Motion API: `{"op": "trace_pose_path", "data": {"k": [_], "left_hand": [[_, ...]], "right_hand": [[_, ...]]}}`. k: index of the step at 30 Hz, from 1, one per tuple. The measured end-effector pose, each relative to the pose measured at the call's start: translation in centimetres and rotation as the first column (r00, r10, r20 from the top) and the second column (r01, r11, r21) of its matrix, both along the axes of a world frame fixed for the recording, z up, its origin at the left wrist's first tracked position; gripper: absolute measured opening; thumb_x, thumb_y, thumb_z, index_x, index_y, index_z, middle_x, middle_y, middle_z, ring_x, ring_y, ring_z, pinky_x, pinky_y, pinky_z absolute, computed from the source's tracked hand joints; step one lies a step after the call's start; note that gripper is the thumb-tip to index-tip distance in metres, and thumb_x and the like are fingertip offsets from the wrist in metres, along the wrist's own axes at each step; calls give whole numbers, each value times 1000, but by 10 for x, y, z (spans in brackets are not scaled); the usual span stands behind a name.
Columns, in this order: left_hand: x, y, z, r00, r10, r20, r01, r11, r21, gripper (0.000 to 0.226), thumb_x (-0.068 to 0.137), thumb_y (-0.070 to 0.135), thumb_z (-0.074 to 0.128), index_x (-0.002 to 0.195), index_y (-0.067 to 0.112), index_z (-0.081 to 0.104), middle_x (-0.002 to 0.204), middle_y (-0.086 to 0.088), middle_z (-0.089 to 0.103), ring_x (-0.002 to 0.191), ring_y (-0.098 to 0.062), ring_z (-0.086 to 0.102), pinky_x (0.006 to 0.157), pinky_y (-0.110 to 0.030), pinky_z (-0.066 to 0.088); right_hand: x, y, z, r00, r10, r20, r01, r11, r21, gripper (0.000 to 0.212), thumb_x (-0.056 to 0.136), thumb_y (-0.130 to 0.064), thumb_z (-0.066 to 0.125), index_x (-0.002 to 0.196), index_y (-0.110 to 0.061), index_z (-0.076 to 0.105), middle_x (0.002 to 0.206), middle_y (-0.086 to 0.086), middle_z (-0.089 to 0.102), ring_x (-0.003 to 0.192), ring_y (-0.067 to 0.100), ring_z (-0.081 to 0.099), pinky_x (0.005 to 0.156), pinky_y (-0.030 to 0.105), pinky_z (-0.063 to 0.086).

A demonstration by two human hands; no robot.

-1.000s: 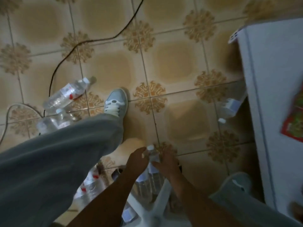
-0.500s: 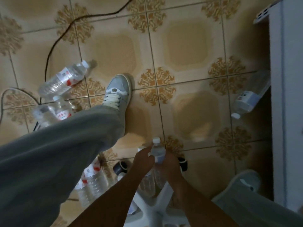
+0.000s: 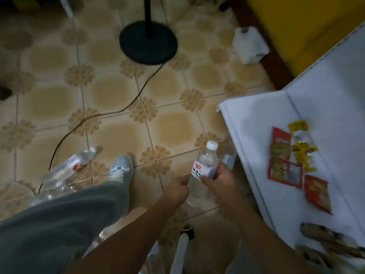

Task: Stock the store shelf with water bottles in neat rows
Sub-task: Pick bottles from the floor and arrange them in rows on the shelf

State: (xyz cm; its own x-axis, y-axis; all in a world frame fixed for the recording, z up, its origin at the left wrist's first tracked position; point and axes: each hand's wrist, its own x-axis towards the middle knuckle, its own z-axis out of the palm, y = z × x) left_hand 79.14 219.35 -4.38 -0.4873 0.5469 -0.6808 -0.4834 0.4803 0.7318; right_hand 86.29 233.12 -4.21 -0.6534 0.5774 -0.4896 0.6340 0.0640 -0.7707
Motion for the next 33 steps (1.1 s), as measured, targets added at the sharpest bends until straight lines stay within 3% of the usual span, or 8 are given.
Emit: {"op": "trace_pose_path", "data": {"k": [4, 6, 9, 11, 15, 20, 27, 33], "left_hand": [[16, 51, 84, 994, -32, -105, 51, 981, 186, 38, 81, -15, 52, 104, 8, 72, 83, 7, 73, 69, 3, 66, 63, -14, 50], [30, 73, 132, 982, -60, -178, 108, 955, 277, 40, 81, -15, 50, 105, 8, 72, 92, 2, 74, 73, 6, 65, 70, -18, 49], [60, 102, 206, 958, -56, -283, 182, 877, 445, 43, 86, -11, 52, 108, 21, 69, 94, 18, 71, 84, 14, 63, 74, -7, 46], [79, 114, 253, 951, -63, -304, 229, 803, 550, 38, 92, -5, 50, 112, 22, 67, 102, 18, 71, 97, 5, 64, 80, -10, 48], [107, 127, 333, 932, -90, -350, 323, 644, 694, 41, 93, -9, 46, 108, 24, 66, 95, 22, 71, 95, 2, 66, 77, -12, 50], [152, 144, 396, 836, -259, -484, 547, 468, 694, 63, 87, -18, 40, 126, 25, 61, 119, 2, 68, 112, -18, 63, 96, -41, 51], [204, 158, 462, 774, -236, -587, 633, 310, 710, 60, 81, -11, 41, 123, 27, 59, 113, 11, 69, 109, -7, 63, 89, -24, 52], [213, 180, 487, 721, -220, -657, 692, 278, 666, 80, 63, -11, 33, 127, 31, 56, 115, 14, 68, 112, -6, 61, 92, -27, 50]], "right_hand": [[27, 32, 95, 970, -190, -153, 216, 961, 175, 52, 76, -12, 79, 124, -18, 59, 113, 1, 70, 100, 16, 69, 84, 39, 58], [45, 42, 143, 939, -257, -229, 317, 904, 287, 61, 74, -25, 81, 129, -18, 56, 120, 2, 67, 106, 20, 66, 90, 44, 56], [74, 56, 222, 871, -315, -376, 457, 801, 387, 74, 69, -47, 78, 132, -18, 54, 124, 0, 65, 113, 20, 62, 94, 42, 53], [99, 62, 271, 817, -340, -465, 536, 746, 396, 61, 74, -35, 81, 127, -18, 58, 117, -2, 67, 107, 18, 65, 90, 37, 54], [151, 61, 349, 725, -326, -607, 610, 714, 345, 46, 73, -21, 84, 114, -24, 63, 105, -12, 72, 95, 4, 69, 81, 26, 58], [213, 59, 417, 615, -329, -717, 704, 638, 312, 43, 75, -9, 81, 112, -22, 64, 105, -7, 73, 97, 7, 70, 83, 29, 57], [265, 62, 482, 551, -320, -771, 770, 550, 323, 44, 73, -7, 83, 111, -19, 64, 104, -4, 74, 97, 11, 70, 89, 38, 56], [274, 84, 510, 549, -328, -768, 766, 566, 306, 52, 70, -8, 86, 111, -25, 60, 103, -8, 72, 91, 3, 69, 79, 26, 56]]}}
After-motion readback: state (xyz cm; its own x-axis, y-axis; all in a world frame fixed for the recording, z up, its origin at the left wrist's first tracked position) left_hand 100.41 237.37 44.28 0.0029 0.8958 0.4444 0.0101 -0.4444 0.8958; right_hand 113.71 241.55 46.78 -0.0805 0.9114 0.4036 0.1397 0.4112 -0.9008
